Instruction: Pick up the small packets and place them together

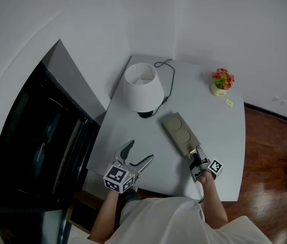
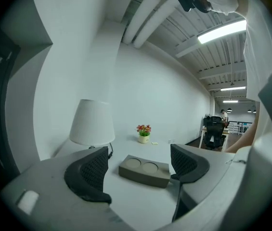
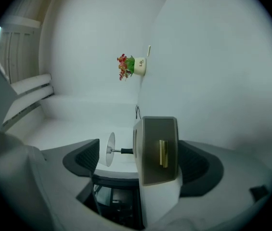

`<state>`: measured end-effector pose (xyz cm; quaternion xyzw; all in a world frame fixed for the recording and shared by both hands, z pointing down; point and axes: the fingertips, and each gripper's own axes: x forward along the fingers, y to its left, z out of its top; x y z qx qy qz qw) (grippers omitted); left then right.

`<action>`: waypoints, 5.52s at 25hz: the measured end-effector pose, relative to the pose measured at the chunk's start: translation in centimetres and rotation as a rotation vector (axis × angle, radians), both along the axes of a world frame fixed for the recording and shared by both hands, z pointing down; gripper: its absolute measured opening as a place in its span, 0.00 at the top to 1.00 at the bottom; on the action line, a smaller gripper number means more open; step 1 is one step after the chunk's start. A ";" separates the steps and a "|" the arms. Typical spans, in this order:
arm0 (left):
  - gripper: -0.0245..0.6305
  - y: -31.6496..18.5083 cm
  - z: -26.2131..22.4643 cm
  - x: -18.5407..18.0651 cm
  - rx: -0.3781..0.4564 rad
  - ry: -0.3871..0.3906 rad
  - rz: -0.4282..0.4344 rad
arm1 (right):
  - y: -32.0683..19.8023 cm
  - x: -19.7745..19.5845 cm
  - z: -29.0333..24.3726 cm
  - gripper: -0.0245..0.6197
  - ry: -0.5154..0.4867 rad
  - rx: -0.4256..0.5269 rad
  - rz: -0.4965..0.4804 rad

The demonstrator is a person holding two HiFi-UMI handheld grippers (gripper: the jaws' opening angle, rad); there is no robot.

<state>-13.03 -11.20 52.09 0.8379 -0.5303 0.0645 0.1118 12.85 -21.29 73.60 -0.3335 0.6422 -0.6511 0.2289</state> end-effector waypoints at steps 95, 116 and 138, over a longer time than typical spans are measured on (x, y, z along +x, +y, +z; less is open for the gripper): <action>0.35 -0.6 -3.6 5.5 0.208 0.106 0.117 | 8.1 -2.5 -26.8 0.25 1.175 1.076 -0.009; 0.38 -0.3 -0.7 11.1 0.107 0.074 0.308 | 8.2 4.9 -8.1 0.39 1.358 0.801 -0.919; 0.40 1.0 0.2 7.4 0.063 0.056 0.197 | 8.1 4.9 0.4 0.96 1.661 0.600 -1.149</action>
